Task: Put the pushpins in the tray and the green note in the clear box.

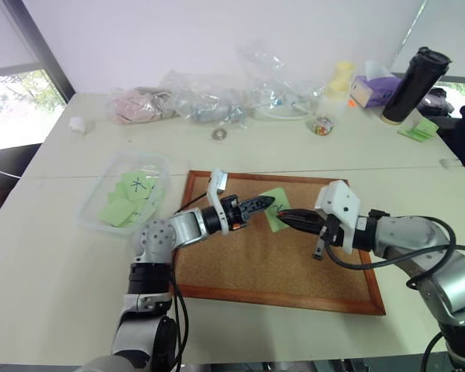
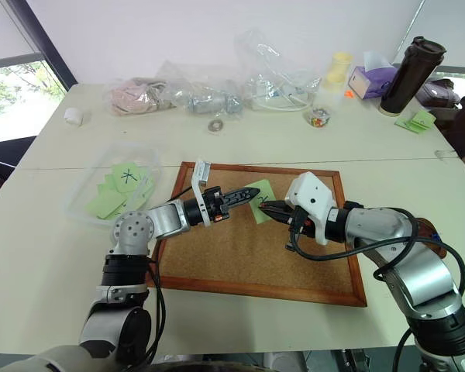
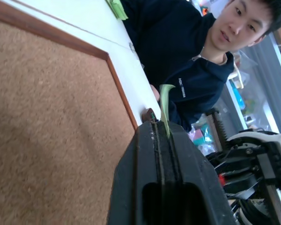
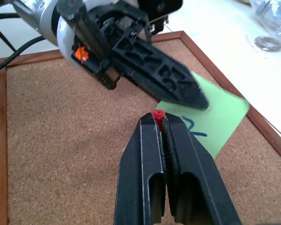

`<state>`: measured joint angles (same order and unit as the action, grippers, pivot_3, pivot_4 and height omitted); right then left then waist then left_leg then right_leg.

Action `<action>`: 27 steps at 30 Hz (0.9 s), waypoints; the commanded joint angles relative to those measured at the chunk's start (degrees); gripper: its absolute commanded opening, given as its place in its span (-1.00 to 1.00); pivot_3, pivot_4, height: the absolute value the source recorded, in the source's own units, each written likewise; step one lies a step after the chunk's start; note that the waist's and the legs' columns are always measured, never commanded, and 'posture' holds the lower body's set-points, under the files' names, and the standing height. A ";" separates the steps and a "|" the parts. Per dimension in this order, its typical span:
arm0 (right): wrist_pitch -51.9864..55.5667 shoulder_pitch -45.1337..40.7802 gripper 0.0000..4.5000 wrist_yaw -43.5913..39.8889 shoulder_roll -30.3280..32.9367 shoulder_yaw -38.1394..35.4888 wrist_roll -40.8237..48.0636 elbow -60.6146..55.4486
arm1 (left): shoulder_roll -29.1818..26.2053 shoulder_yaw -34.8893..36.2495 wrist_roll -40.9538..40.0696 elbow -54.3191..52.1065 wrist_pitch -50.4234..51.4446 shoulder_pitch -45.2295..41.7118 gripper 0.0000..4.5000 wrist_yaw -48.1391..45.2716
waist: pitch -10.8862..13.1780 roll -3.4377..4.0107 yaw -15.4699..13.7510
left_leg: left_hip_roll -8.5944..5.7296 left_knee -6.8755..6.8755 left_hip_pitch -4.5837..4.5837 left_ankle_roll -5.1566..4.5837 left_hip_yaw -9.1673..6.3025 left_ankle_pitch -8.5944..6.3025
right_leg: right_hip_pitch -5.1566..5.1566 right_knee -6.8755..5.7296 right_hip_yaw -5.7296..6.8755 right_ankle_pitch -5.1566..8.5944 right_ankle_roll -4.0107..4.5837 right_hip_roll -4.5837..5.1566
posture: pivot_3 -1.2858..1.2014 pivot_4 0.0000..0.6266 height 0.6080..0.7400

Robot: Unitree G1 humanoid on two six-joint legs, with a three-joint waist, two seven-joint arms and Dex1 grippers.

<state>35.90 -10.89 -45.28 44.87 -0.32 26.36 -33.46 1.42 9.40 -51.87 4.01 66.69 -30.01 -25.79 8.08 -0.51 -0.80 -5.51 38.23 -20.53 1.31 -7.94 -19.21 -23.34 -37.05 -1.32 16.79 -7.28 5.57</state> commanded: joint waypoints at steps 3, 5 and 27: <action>0.75 -2.13 -1.00 0.38 1.04 -3.49 1.38 -1.73 | -1.35 -0.04 0.63 -1.59 -2.49 1.68 -0.98 -0.07 | 0.00 0.00 0.00 | 0.00 0.00 0.00 0.00 0.01 0.00 | 0.01 0.00 -0.01 0.00 0.00 0.00 | 0.03 -0.52 1.00; 2.15 -2.74 -1.00 1.11 1.04 -6.84 3.18 -1.06 | -2.02 -0.14 1.06 -1.66 -3.47 1.89 -0.98 -0.41 | 0.00 0.00 0.00 | 0.00 0.00 0.00 0.00 0.01 0.00 | -0.01 0.00 -0.01 0.00 0.00 0.00 | 0.03 -0.52 1.00; -1.26 18.08 -1.00 8.16 0.82 -38.83 0.22 29.85 | -8.97 -11.30 9.67 -9.99 -16.68 7.33 -0.98 -8.65 | -0.06 0.15 -1.34 | 0.02 -0.04 0.09 0.00 0.21 0.00 | 0.01 -0.04 -0.16 0.00 0.00 -0.02 | 0.03 -0.52 1.00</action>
<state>37.27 6.79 -36.10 44.65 -38.86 27.70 -3.83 -7.21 -1.37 -42.82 -3.77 51.80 -22.66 -33.35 8.02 -0.36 -2.14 -5.49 38.20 -20.45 1.31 -7.73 -19.21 -23.33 -37.08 -1.48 16.79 -7.27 5.55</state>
